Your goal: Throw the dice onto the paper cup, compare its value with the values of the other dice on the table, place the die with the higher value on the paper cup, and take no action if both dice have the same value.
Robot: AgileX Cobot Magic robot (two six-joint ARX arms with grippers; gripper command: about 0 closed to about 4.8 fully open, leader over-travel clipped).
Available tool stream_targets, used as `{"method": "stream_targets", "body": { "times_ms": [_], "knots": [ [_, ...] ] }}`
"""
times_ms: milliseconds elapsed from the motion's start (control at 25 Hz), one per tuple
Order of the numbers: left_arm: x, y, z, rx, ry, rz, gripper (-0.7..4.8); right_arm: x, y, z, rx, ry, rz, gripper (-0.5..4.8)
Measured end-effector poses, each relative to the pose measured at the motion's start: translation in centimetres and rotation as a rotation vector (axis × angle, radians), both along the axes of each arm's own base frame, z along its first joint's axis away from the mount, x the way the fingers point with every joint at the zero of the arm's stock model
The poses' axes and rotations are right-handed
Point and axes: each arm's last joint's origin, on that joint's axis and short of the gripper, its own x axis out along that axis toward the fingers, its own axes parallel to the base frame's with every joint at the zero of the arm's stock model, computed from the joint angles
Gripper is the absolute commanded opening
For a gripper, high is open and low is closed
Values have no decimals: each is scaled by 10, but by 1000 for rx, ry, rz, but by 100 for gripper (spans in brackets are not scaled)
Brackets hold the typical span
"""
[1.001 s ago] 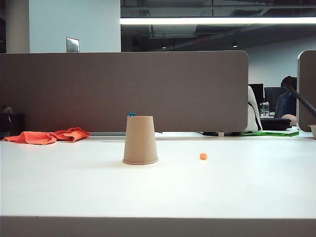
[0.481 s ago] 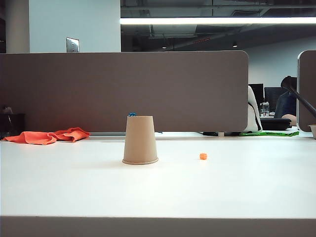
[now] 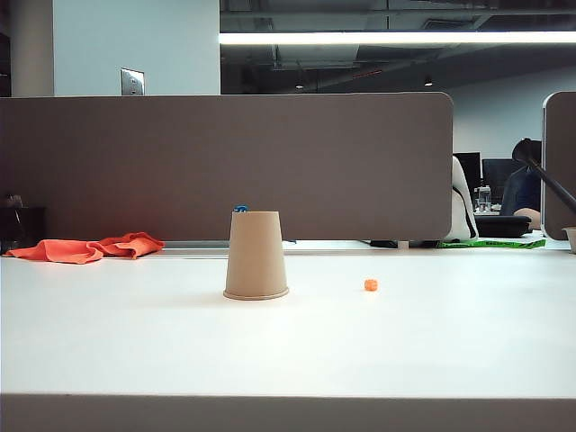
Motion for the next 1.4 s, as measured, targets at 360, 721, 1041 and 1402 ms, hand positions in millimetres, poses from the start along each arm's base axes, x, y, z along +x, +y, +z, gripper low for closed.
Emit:
{"method": "stream_targets", "body": {
  "times_ms": [360,721,1041,1402],
  "knots": [
    [0,0,0,0,0,0,-6,0,2,4,13,-42,63,45],
    [0,0,0,0,0,0,-6,0,2,4,13,-41,63,45],
    [0,0,0,0,0,0,-6,0,2,4,13,-41,63,45],
    [0,0,0,0,0,0,-6,0,2,4,13,-42,63,45]
  ]
}}
